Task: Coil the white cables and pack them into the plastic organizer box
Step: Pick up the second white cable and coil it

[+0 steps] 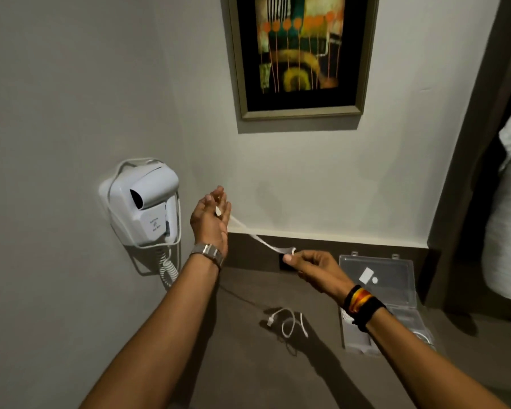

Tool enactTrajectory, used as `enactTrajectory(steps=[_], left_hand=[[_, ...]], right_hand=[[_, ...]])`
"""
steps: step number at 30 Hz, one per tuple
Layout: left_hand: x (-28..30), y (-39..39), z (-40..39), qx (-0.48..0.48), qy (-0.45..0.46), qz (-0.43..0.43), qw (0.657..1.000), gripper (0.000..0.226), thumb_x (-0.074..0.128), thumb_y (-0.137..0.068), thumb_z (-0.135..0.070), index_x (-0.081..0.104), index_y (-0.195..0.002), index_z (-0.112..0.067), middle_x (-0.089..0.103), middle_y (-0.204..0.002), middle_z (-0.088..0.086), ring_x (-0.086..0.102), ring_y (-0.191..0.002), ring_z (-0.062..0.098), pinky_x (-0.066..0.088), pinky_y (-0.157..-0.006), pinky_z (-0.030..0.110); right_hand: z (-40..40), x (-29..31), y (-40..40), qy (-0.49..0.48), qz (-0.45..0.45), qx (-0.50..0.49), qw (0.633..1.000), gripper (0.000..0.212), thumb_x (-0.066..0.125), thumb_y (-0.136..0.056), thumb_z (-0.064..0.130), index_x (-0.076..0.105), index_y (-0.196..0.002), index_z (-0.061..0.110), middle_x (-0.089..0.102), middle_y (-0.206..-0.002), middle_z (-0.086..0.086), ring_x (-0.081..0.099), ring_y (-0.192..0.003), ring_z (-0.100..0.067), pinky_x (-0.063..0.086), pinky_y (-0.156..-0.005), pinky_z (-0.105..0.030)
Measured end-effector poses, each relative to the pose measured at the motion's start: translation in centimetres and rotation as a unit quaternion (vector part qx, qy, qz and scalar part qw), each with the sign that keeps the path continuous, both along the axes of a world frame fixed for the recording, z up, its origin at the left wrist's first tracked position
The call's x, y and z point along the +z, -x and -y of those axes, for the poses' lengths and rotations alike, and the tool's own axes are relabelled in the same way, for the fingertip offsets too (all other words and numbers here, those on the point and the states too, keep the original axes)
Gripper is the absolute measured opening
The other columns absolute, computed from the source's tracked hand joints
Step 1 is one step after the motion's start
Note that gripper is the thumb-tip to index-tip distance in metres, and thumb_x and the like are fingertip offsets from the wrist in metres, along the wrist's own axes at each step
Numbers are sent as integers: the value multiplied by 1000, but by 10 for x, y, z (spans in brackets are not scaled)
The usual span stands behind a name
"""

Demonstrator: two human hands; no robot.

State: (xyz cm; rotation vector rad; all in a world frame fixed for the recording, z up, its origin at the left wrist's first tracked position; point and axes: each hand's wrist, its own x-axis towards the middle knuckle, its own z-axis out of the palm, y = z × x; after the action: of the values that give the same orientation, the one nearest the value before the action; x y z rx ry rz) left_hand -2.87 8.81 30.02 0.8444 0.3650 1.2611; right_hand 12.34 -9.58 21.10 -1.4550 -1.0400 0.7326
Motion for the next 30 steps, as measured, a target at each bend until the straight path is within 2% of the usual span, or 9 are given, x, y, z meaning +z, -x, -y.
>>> enactTrajectory(steps=[4,7,9,13,17,20,23,26,30], left_hand=[[-20,5,-11,184,-317,-345,864,22,46,-103,-26,64,-94,-16,65,-130,2,59,-120,13,44,-94,24],[-41,13,-7,84,-498,-533,679,19,43,-102,-29,61,-98,-24,75,-92,-2,69,-82,17,54,-72,31],[-52,14,9,-11,-518,-567,640,27,39,-103,-38,60,-91,-25,70,-70,-7,65,-63,13,51,-64,31],[-59,2,52,-246,-365,-452,775,39,37,-105,-33,62,-84,-13,51,-57,-1,46,-48,13,40,-52,26],[-43,-7,73,-401,-210,-299,840,33,37,-106,-25,60,-88,-10,37,-58,-1,28,-38,5,25,-41,17],[-26,-11,68,-362,-101,-190,907,25,44,-103,-28,58,-90,-12,42,-63,-3,35,-39,4,32,-44,16],[-16,-15,55,-247,-24,-116,962,26,41,-104,-23,56,-86,-11,70,-81,6,70,-65,16,50,-55,22],[-21,-18,46,-170,-46,-144,974,29,36,-106,-21,55,-89,-6,71,-111,21,71,-104,31,59,-80,34],[-36,-15,46,-71,-185,-286,937,27,42,-105,-19,60,-97,0,71,-115,14,68,-110,26,55,-93,40]], right_hand=[[14,17,-10,-75,72,-7,995,19,77,-90,29,81,-89,11,80,-85,-7,72,-81,-9,52,-79,-23],[19,40,-26,-129,113,-44,984,11,74,-92,16,80,-89,7,81,-88,-1,75,-87,-8,54,-81,-16],[19,55,-39,-155,111,-92,977,12,74,-93,19,81,-90,10,82,-89,2,75,-89,-7,53,-82,-14],[7,56,-62,-139,73,-199,967,17,78,-88,28,81,-87,11,81,-90,0,75,-92,-13,54,-84,-22],[1,25,-61,-92,4,-227,970,16,84,-82,13,78,-86,-1,79,-91,-13,74,-89,-23,56,-92,-36],[2,-6,-36,-41,31,-134,990,12,80,-86,14,81,-90,3,78,-82,-6,67,-75,-11,52,-82,-32],[10,-15,-2,38,176,-7,984,21,67,-97,35,81,-106,22,71,-72,10,62,-66,1,50,-68,-21],[17,6,17,45,341,61,937,29,55,-101,43,76,-104,24,63,-70,12,60,-66,-3,49,-63,-22],[19,55,15,-10,417,46,908,34,55,-99,46,74,-93,19,69,-71,3,61,-62,-11,49,-60,-34]])
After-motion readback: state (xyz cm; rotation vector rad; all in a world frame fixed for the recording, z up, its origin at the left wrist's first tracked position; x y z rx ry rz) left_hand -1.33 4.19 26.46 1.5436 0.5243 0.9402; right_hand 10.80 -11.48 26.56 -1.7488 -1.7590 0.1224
